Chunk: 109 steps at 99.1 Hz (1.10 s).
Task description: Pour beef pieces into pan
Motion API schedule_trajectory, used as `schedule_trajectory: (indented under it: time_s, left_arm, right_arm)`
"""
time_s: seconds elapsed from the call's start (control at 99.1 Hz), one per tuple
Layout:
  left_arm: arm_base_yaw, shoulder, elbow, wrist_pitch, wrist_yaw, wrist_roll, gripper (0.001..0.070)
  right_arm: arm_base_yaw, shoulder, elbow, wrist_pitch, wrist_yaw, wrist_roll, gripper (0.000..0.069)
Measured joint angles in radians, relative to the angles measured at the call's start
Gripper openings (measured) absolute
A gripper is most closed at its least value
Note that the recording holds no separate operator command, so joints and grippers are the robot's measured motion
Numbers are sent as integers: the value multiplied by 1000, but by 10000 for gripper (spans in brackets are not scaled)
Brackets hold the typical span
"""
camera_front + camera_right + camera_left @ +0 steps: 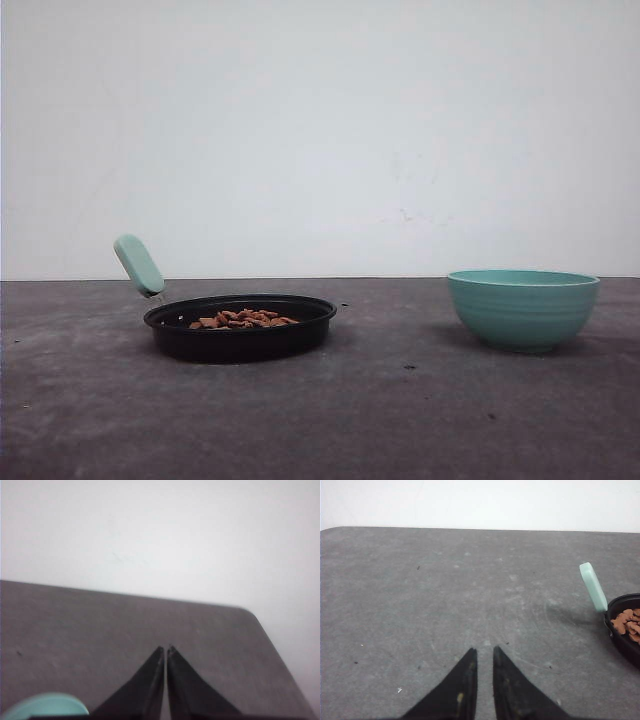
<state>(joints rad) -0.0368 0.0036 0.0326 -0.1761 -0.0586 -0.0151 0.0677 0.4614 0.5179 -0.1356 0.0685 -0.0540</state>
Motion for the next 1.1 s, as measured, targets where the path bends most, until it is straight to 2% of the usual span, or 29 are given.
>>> schedule_trajectory:
  time_s: [0.222,0.485,0.606,1.1]
  left_arm:
    - [0,0,0,0,0,0,30]
    - [0,0,0,0,0,0,30]
    - [0,0,0,0,0,0,30]
    - [0,0,0,0,0,0,30]
  right_arm:
    - [-40,-211,-309,18,-20,6,7]
    - [-57,-406,-466,27,-50,6,7]
    - [-68,-454,-504,5,-66,7,7]
    - [-70,-456,-504,23,-68,9,7]
